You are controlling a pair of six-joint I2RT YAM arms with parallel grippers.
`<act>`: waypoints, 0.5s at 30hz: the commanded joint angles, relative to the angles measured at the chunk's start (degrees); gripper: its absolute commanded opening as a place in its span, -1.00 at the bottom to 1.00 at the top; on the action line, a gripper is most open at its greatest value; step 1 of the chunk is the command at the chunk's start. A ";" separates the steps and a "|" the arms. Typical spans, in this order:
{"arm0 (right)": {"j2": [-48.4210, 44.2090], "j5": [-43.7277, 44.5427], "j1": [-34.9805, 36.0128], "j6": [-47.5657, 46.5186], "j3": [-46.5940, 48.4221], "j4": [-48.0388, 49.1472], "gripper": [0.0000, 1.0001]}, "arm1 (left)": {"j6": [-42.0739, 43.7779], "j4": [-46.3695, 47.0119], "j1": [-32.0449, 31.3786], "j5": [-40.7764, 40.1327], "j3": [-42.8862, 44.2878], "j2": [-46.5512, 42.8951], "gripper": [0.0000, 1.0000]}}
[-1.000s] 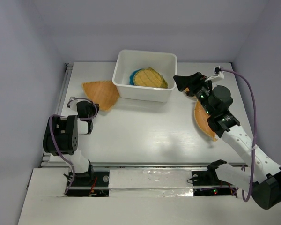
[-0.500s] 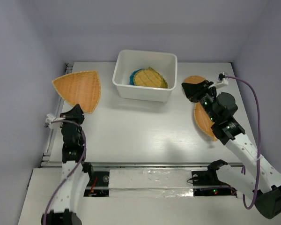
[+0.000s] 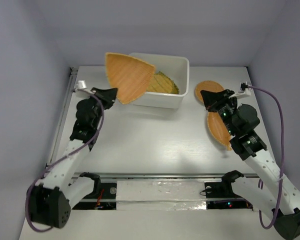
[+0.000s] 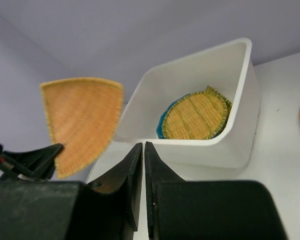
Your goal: Place the plates into the plastic bin on the countertop
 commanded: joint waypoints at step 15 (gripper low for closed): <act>-2.47 2.95 -0.08 -2.08 -2.38 -2.50 -0.75 | 5.72 3.30 -12.74 6.32 33.19 39.80 -1.00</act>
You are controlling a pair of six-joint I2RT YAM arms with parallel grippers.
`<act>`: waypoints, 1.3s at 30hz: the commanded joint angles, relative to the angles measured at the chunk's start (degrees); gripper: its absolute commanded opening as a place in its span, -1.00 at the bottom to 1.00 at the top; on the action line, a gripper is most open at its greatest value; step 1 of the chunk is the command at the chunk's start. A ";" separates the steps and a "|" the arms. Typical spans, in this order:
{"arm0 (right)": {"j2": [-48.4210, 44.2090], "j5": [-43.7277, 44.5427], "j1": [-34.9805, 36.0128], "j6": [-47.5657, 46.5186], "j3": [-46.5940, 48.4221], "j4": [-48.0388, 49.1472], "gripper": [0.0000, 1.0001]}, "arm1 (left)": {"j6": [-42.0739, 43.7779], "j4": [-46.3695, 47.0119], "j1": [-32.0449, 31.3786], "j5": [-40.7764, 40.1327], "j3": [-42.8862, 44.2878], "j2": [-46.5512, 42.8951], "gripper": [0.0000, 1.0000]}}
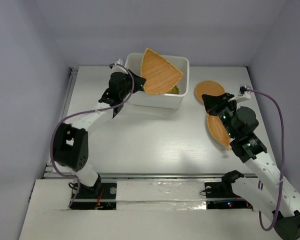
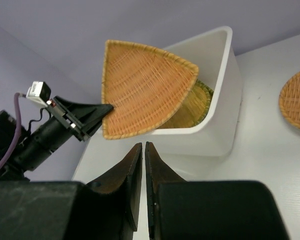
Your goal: Place the plates into the plastic bin on the countertop
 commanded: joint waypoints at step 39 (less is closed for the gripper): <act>5.19 22.73 -0.61 0.70 -2.58 -11.61 -1.00 | 9.66 9.10 -19.05 -4.99 -15.03 -13.21 -0.58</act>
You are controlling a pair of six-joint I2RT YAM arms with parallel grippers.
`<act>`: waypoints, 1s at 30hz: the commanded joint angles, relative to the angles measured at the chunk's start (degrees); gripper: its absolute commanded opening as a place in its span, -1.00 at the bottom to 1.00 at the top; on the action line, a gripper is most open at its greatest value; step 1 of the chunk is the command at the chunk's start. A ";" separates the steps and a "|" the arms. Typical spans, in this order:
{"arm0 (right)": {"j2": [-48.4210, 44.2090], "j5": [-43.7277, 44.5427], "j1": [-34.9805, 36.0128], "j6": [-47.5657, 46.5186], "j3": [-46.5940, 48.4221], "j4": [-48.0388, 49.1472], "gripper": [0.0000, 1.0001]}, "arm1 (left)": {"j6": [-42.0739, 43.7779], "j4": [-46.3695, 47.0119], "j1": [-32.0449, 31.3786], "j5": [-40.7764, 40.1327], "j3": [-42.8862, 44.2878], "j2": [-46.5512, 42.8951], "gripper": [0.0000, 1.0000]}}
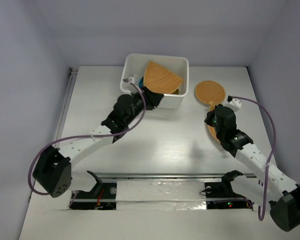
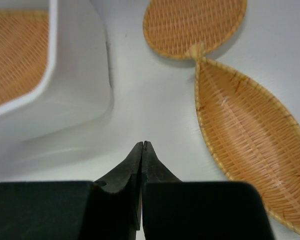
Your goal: Place the plates into the plastic bin on the countertop
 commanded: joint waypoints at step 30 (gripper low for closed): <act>-21.54 -7.38 -0.28 -4.90 17.24 -5.50 -0.71 | -2.71 -21.30 -23.87 -1.74 56.50 64.43 -0.07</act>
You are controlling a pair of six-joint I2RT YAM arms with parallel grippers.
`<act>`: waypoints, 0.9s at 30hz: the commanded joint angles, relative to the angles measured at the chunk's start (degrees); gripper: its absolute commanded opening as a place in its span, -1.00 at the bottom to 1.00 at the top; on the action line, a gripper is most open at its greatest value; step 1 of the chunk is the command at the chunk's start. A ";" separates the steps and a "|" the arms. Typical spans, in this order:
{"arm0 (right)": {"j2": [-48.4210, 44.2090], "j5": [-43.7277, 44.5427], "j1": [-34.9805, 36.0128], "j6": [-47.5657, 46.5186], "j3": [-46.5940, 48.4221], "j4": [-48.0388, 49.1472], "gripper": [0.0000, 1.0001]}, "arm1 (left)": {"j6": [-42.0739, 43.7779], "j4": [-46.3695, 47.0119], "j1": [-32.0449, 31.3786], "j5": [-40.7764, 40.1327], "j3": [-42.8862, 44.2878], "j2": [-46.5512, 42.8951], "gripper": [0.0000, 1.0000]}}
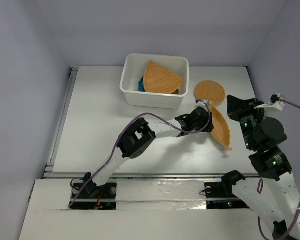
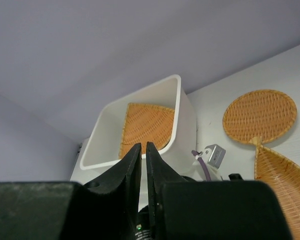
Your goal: Place the plates into the plastic bin on the countertop
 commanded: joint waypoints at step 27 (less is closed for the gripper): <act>2.89 3.74 -0.24 -2.33 4.03 4.41 -1.00 | -2.48 25.34 6.24 -2.06 -41.40 -39.72 -1.00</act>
